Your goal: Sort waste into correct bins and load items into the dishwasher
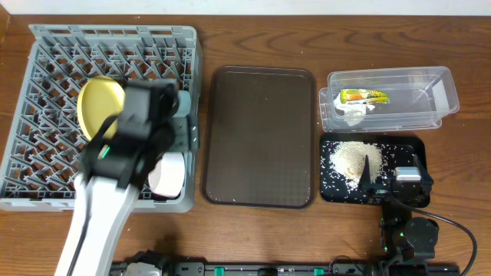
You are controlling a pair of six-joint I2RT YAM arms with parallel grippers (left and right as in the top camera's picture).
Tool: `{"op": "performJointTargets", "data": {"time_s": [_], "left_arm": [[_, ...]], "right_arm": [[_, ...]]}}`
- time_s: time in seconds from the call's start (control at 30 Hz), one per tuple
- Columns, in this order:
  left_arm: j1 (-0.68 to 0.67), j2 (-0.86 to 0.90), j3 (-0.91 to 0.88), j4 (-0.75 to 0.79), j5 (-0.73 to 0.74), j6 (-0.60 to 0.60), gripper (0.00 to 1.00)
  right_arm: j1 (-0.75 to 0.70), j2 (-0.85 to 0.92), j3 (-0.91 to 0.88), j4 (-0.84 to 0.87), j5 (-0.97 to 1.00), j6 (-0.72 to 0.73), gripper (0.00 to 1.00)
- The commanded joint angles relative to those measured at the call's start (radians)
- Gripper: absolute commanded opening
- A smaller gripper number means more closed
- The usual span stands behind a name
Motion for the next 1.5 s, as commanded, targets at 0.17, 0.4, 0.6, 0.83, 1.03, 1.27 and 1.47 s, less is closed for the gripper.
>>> {"op": "performJointTargets", "data": {"time_s": [0.17,0.4,0.6,0.83,1.03,1.27,1.47], "left_arm": [[0.004,-0.252,0.017,-0.096,0.014,-0.006,0.91],[0.004,-0.358,0.017,-0.197,0.016,-0.006,0.93],[0.004,-0.361,0.017,-0.195,0.011,-0.005,0.94],[0.004,-0.349,0.017,-0.083,-0.018,-0.006,0.93],[0.004,-0.324,0.017,-0.011,-0.021,-0.006,0.93],[0.005,-0.269,0.017,0.104,-0.032,-0.005,1.0],[0.006,-0.264,0.016,0.114,-0.052,0.008,1.0]], "right_arm": [[-0.007,-0.005,-0.003,-0.002,0.003,0.01,0.99],[-0.007,-0.005,-0.003,-0.002,0.002,0.01,0.99],[-0.007,-0.005,-0.003,-0.002,0.003,0.01,0.99],[-0.007,-0.005,-0.003,-0.002,0.003,0.01,0.99],[-0.007,-0.005,-0.003,-0.002,0.003,0.01,0.99],[-0.007,-0.005,-0.003,-0.002,0.003,0.01,0.99],[-0.007,-0.005,-0.003,-0.002,0.003,0.01,0.99]]}}
